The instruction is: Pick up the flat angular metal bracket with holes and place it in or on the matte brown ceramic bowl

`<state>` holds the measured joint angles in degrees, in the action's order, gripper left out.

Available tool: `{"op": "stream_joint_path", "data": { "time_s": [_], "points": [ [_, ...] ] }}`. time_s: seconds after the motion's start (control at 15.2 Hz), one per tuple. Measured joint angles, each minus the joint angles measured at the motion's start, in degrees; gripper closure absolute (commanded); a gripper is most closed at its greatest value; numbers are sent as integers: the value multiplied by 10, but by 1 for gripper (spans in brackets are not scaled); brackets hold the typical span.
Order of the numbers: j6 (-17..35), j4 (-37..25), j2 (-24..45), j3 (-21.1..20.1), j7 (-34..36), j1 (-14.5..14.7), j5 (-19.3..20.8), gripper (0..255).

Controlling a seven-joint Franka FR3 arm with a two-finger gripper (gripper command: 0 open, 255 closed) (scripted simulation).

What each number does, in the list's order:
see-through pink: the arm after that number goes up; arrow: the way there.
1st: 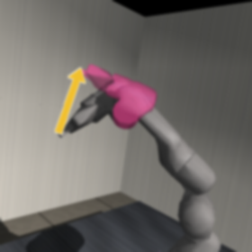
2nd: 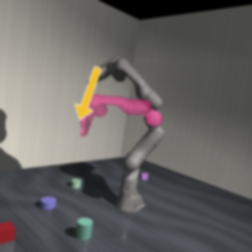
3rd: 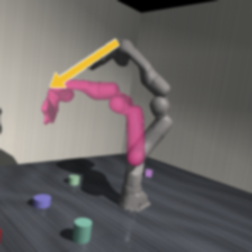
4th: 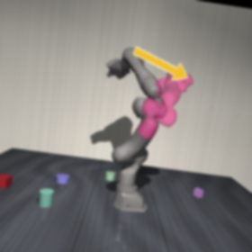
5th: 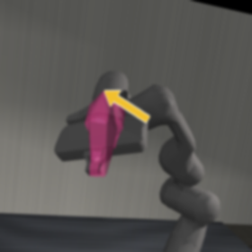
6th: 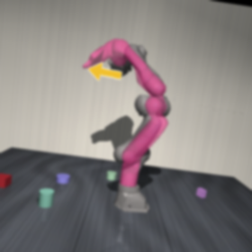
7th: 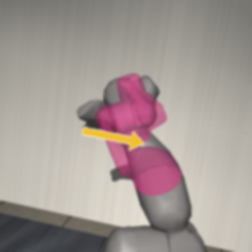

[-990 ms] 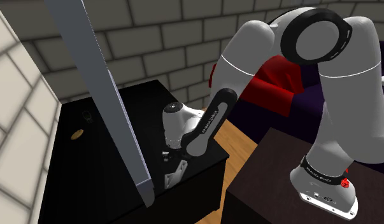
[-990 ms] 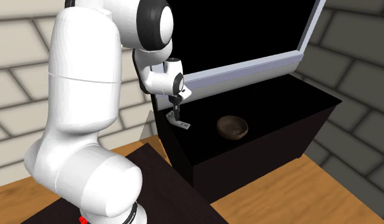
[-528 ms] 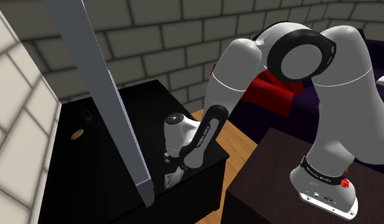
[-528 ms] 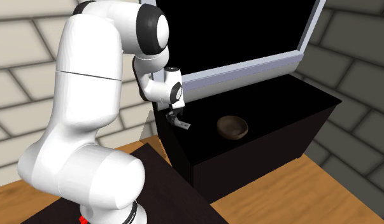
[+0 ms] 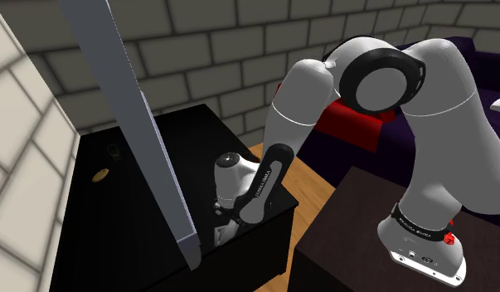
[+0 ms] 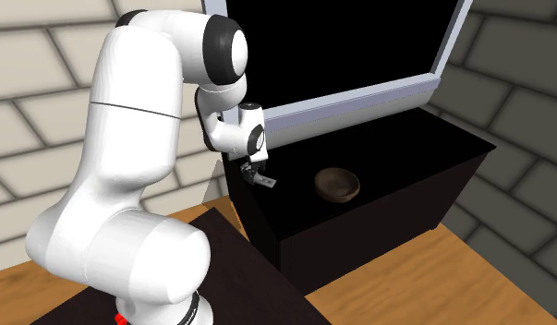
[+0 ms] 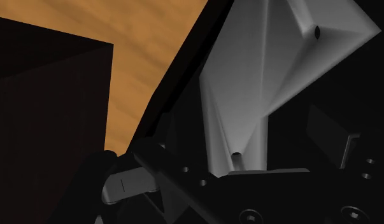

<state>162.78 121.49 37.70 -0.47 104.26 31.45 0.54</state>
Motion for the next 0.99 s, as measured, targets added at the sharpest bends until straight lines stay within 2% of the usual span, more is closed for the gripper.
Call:
{"op": "stream_joint_path", "data": {
  "time_s": [0.07,0.13,0.99],
  "points": [
    [0,0,0,0,0,0,0,0],
    [0,0,0,0,0,0,0,255],
    [-11,6,-17,0,0,0,0,255]
  ]
}}
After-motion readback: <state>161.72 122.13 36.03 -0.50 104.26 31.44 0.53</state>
